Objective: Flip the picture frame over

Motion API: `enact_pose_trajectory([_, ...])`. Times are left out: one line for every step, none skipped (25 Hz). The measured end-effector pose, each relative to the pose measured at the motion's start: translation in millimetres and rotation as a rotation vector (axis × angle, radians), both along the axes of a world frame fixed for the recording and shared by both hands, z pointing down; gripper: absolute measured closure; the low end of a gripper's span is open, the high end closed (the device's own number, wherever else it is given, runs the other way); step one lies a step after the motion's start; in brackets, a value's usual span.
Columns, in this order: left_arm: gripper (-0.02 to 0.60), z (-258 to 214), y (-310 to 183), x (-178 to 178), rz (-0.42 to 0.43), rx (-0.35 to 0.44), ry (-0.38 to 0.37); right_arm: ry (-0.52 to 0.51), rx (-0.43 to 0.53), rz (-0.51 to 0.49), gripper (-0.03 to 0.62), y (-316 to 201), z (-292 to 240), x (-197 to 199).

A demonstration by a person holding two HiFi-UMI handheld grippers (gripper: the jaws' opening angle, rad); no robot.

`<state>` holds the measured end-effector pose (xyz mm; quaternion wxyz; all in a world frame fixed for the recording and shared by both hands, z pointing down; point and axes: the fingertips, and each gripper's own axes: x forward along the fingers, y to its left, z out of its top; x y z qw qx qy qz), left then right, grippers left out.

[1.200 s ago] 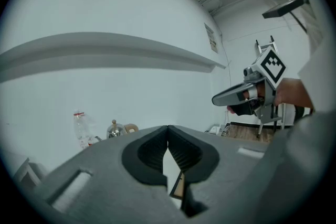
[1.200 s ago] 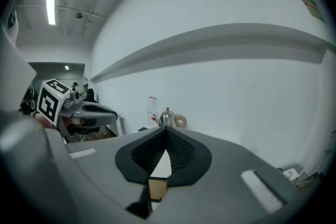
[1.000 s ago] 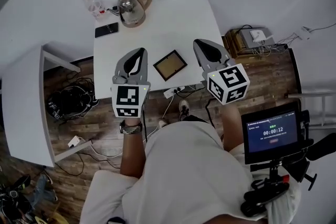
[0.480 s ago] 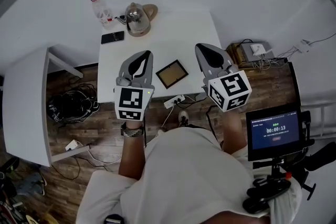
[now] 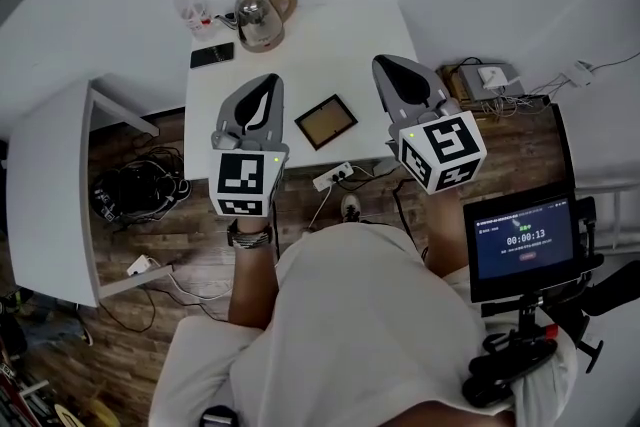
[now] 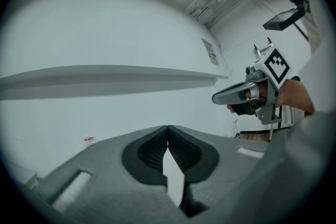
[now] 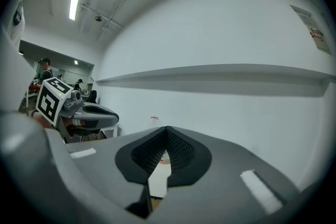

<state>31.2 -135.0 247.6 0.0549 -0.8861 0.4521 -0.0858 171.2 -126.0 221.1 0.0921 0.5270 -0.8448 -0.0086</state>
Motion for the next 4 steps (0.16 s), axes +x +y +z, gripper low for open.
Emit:
enact_pose_trajectory([0.577,0.8,0.0,1.1,0.001,-0.002,0.001,0.001,-0.003,-0.002,0.592,-0.1,1.3,0.1])
enact_pose_trajectory([0.577,1.7,0.4,2.4,0.002,-0.005,0.003,0.001,-0.006,-0.004,0.592,0.0,2.7,0.1])
enact_pose_trajectory([0.577,2.5,1.0,3.9,0.004,-0.007,0.004,0.002,-0.01,-0.006,0.592,0.2,4.2,0.1])
enact_pose_trajectory([0.577,3.2,1.6,5.5,0.006,-0.009,0.006,0.003,-0.014,-0.009,0.592,0.4,5.7,0.0])
